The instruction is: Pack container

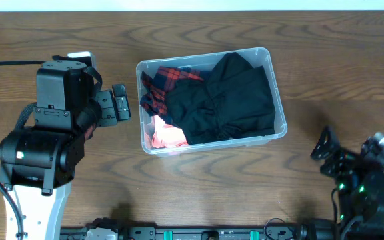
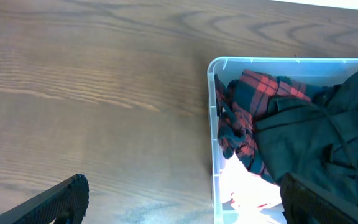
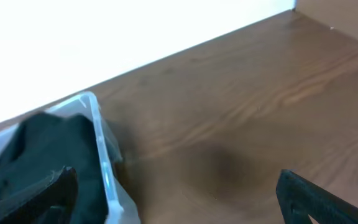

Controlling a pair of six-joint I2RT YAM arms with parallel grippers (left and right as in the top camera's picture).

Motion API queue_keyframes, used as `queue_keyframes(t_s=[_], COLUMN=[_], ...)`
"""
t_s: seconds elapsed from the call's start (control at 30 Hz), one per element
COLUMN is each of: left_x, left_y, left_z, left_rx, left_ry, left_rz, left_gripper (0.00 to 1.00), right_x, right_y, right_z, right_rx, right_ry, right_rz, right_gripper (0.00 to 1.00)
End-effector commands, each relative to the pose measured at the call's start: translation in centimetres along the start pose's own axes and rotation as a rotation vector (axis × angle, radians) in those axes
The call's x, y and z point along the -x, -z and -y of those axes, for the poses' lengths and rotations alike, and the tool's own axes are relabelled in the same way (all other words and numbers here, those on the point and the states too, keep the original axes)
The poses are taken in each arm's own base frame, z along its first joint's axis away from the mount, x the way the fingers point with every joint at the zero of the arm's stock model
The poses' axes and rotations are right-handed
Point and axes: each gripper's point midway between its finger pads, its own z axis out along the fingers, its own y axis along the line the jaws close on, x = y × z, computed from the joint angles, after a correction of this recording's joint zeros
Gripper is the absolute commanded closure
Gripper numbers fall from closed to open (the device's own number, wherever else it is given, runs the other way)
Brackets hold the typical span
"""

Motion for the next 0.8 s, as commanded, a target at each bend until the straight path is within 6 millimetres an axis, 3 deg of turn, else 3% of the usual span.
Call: queue_keyframes(t_s=[0.0,0.33,0.77], left_x=[0.0,0.0,0.0], left_y=[-0.1,-0.1,-0.1], left_z=[-0.3,-0.3,-0.3], left_rx=[0.016,0.016,0.016], left_ry=[0.008,0.008,0.008], left_rz=[0.000,0.000,0.000], left_gripper=[0.02,0.02,0.02], right_x=[-1.6,-5.8,-10.0], right_y=[0.3,0.0,-1.9], right_z=[0.4,1.8,3.0], right_rx=[0.017,0.022,-0.009], right_ry=[0.042,0.055,0.055], right_rz=[0.028,0.037,-0.077], right_gripper=[0.01,0.01,0.01])
